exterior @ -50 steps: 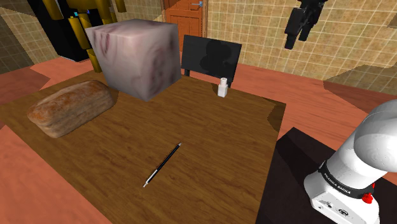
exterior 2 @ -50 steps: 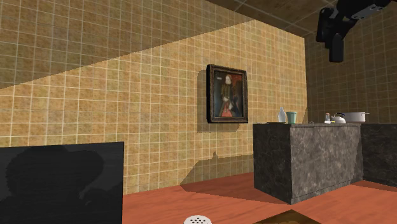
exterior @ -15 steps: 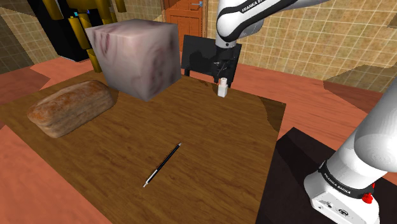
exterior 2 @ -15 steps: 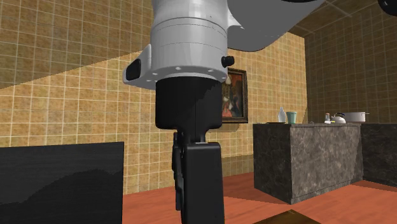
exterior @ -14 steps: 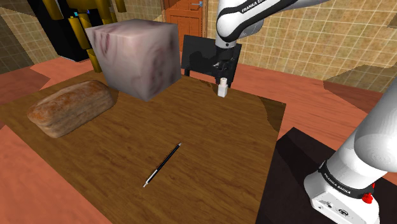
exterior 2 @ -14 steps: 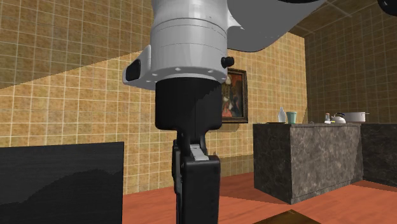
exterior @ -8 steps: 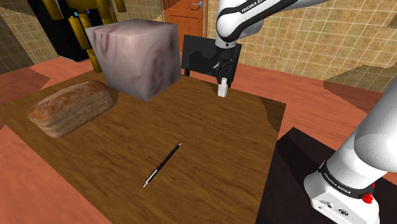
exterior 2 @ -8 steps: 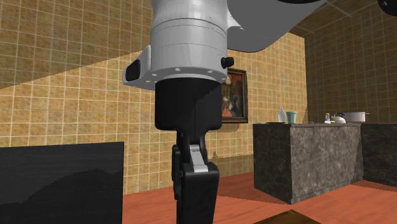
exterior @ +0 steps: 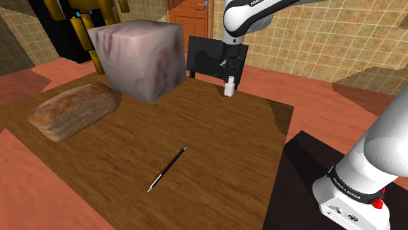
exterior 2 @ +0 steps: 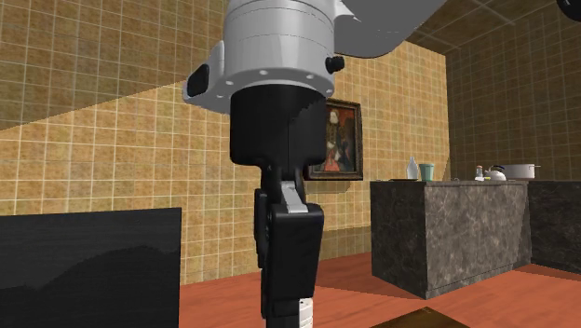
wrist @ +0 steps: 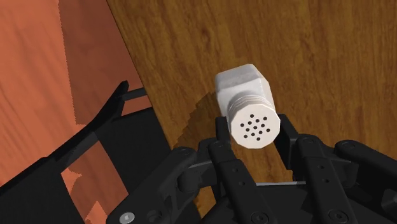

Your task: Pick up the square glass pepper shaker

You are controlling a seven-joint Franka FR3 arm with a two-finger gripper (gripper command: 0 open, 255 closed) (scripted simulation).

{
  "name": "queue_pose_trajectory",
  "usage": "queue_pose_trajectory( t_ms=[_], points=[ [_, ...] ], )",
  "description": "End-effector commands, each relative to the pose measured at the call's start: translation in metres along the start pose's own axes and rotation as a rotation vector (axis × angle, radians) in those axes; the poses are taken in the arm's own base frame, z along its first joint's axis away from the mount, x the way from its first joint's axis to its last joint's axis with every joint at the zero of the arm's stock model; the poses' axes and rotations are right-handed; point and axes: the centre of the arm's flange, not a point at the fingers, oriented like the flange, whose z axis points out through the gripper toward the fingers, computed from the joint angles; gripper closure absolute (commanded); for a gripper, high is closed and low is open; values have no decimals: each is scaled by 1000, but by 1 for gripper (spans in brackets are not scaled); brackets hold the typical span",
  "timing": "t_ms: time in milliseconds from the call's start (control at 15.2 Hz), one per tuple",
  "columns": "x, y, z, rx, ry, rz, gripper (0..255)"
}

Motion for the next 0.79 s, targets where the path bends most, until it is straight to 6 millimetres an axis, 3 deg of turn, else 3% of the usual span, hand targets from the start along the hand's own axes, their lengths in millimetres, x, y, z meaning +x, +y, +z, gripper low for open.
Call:
queue_pose_trajectory(
  t_ms=[0, 594, 726],
  points=[
    [2, 0, -11, 0, 0, 0, 255],
    [2, 0, -59, 0, 0, 0, 255],
    [2, 0, -59, 0, 0, 0, 255]
  ],
)
